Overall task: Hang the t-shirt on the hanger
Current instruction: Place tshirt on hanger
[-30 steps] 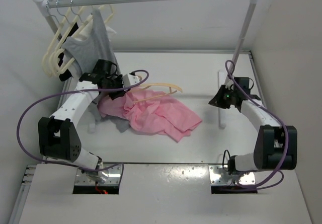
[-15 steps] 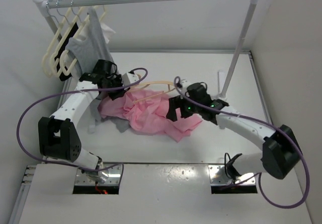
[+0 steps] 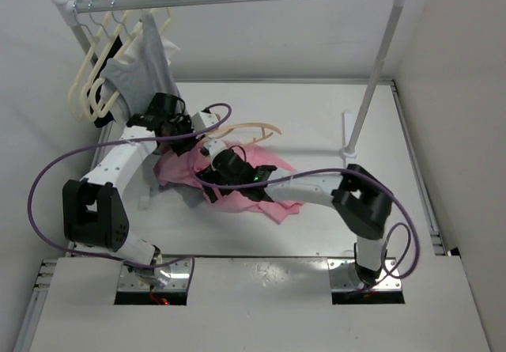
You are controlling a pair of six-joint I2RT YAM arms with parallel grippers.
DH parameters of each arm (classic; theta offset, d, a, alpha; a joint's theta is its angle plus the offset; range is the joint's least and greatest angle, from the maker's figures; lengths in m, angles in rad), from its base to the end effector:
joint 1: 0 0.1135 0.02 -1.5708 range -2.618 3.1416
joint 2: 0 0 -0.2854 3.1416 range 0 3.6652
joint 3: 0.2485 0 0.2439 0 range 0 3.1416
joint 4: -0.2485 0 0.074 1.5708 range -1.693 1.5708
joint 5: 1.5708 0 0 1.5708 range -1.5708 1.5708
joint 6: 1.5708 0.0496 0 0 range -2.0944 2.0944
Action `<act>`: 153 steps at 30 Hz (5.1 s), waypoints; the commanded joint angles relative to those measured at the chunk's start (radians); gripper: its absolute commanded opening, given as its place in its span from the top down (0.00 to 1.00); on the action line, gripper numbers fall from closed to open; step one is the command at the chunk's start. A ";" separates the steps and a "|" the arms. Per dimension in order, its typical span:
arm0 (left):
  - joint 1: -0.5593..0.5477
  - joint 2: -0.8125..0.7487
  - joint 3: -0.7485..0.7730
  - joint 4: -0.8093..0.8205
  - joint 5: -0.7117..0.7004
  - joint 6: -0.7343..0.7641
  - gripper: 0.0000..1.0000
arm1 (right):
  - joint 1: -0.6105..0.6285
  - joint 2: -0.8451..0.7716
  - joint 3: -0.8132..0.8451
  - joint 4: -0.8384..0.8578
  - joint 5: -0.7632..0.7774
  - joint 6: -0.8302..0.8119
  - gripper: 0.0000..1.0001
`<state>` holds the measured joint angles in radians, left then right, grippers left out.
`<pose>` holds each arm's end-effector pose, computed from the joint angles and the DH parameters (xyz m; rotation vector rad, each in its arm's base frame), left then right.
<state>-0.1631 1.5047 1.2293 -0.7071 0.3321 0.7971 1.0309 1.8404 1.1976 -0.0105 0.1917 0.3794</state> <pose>0.3053 -0.0666 0.2912 1.2569 2.1411 -0.1607 0.2233 0.3542 0.2203 -0.6235 2.1822 0.5597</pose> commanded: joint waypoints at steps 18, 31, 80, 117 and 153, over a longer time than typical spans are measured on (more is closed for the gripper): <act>0.031 0.035 0.015 0.044 0.045 -0.016 1.00 | -0.075 0.280 0.150 0.019 -0.023 0.246 1.00; 0.106 -0.012 0.065 -0.178 0.169 0.175 1.00 | -0.475 -0.234 -0.438 -0.046 -0.003 0.470 1.00; 0.203 -0.043 -0.039 -0.230 0.125 0.350 1.00 | -0.953 -0.250 -0.431 -0.026 -0.236 0.314 1.00; 0.202 -0.043 -0.103 -0.275 0.118 0.524 1.00 | -0.962 -0.297 -0.400 -0.017 -0.305 0.277 1.00; 0.192 0.055 -0.034 -0.166 0.047 0.272 1.00 | -0.953 -0.317 -0.397 -0.026 -0.305 0.208 1.00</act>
<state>-0.0151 1.5570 1.1675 -0.8520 0.6228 1.1110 0.1696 1.5585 0.8062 -0.0284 -0.3859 0.6659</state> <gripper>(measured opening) 0.221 0.011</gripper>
